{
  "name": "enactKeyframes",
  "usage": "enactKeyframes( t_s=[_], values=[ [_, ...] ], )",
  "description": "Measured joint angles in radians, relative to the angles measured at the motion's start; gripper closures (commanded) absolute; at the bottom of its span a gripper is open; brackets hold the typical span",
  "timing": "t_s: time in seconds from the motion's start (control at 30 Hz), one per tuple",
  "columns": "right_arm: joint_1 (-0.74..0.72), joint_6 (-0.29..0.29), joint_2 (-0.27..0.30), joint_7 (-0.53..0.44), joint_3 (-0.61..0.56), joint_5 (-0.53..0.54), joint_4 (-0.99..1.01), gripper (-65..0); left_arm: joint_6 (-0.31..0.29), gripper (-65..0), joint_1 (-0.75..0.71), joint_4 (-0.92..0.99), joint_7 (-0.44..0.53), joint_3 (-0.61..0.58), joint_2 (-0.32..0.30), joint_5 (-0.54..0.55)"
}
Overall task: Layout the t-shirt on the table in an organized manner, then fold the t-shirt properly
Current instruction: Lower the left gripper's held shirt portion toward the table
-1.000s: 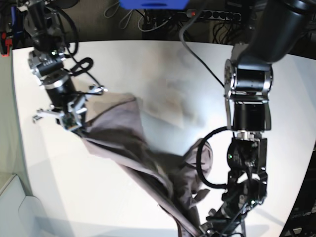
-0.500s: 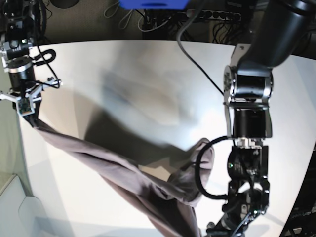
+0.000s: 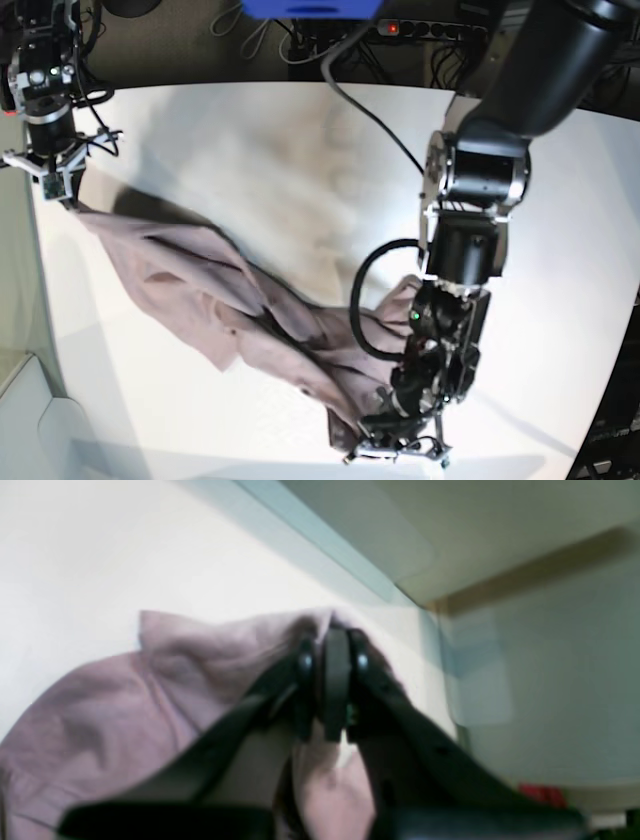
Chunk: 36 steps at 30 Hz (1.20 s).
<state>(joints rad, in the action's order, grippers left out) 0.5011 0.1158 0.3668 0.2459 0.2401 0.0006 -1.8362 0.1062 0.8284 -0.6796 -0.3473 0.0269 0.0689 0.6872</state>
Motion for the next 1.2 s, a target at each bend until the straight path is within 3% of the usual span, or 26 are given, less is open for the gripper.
enactKeyframes(
  t_s=[0.13, 0.33, 0.37, 0.47, 0.57, 0.83, 1.0, 1.2],
  values=[
    [0.026, 0.0, -0.003, -0.007, 0.0, 0.0, 0.0, 0.0, -0.002, -23.0, 0.087, 0.14, 0.103, -0.063, -0.002, 0.007],
    [0.08, 0.002, -0.004, -0.005, 0.0, 0.0, 0.0, 0.0, -0.001, -62.0, 0.114, 0.222, 0.173, -0.116, 0.015, 0.01],
    [0.085, 0.002, -0.004, -0.004, 0.0, 0.0, 0.0, 0.0, -0.001, -65.0, 0.114, 0.222, 0.174, -0.121, 0.018, 0.009],
    [0.093, 0.002, -0.005, -0.005, 0.0, 0.0, 0.0, 0.0, -0.001, -65.0, 0.12, 0.19, 0.165, -0.121, 0.016, 0.014],
    [0.093, 0.002, -0.005, -0.005, 0.0, 0.0, -0.001, 0.0, -0.006, -65.0, 0.096, 0.105, 0.086, -0.121, -0.003, 0.012],
    [0.09, 0.002, -0.007, -0.007, 0.0, 0.0, -0.003, 0.0, 0.003, -65.0, -0.163, -0.14, -0.076, -0.122, -0.063, -0.002],
    [0.09, 0.002, -0.007, -0.003, 0.0, 0.0, -0.003, 0.0, -0.002, -65.0, -0.248, -0.265, -0.066, -0.122, -0.086, 0.007],
    [0.084, 0.001, -0.007, -0.006, 0.0, 0.0, -0.003, 0.0, -0.002, -65.0, -0.285, -0.267, -0.083, -0.122, -0.073, 0.011]
  ],
)
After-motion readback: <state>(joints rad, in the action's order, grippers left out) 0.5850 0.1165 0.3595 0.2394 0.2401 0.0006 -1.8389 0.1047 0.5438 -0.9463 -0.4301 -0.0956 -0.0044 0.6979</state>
